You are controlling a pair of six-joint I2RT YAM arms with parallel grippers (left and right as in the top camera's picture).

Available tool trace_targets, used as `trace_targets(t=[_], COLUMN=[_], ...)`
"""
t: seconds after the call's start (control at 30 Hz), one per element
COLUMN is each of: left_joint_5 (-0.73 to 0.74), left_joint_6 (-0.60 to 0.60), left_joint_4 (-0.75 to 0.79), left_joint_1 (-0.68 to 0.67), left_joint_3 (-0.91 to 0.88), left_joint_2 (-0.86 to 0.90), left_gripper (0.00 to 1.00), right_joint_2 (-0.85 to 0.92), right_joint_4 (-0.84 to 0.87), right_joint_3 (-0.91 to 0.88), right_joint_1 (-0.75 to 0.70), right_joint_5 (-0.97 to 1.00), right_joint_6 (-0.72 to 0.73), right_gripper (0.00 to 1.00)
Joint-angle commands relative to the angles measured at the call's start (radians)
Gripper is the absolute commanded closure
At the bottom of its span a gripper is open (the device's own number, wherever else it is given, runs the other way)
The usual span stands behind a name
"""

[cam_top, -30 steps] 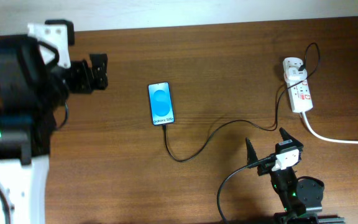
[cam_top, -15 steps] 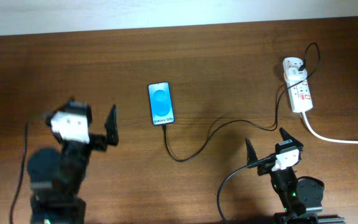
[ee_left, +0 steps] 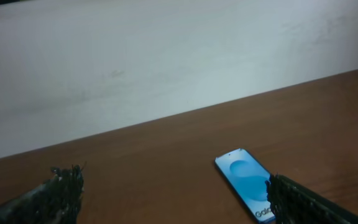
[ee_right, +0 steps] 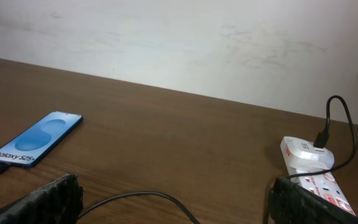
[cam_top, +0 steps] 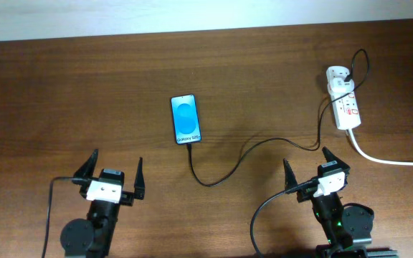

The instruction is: Plug charger to phone and switch on socket

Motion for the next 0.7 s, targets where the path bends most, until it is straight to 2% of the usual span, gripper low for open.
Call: trace_targets(t=[0.0, 0.43, 0.67], left_joint_5=[-0.02, -0.022, -0.022], left_joint_6=[0.031, 0.042, 0.042], left_joint_4=[0.005, -0.002, 0.005], left_joint_1=[0.003, 0.003, 0.003], left_joint_3=[-0.046, -0.117, -0.165], left_joint_2=[-0.058, -0.188, -0.187], left_gripper=[0.01, 0.01, 0.01], right_joint_2=[-0.01, -0.01, -0.01], right_joint_4=[-0.007, -0.007, -0.007], right_joint_3=[-0.005, -0.005, -0.005], right_joint_1=[0.008, 0.008, 0.008], right_joint_5=[-0.001, -0.001, -0.001], right_joint_6=[0.011, 0.011, 0.011], right_gripper=[0.01, 0.01, 0.01])
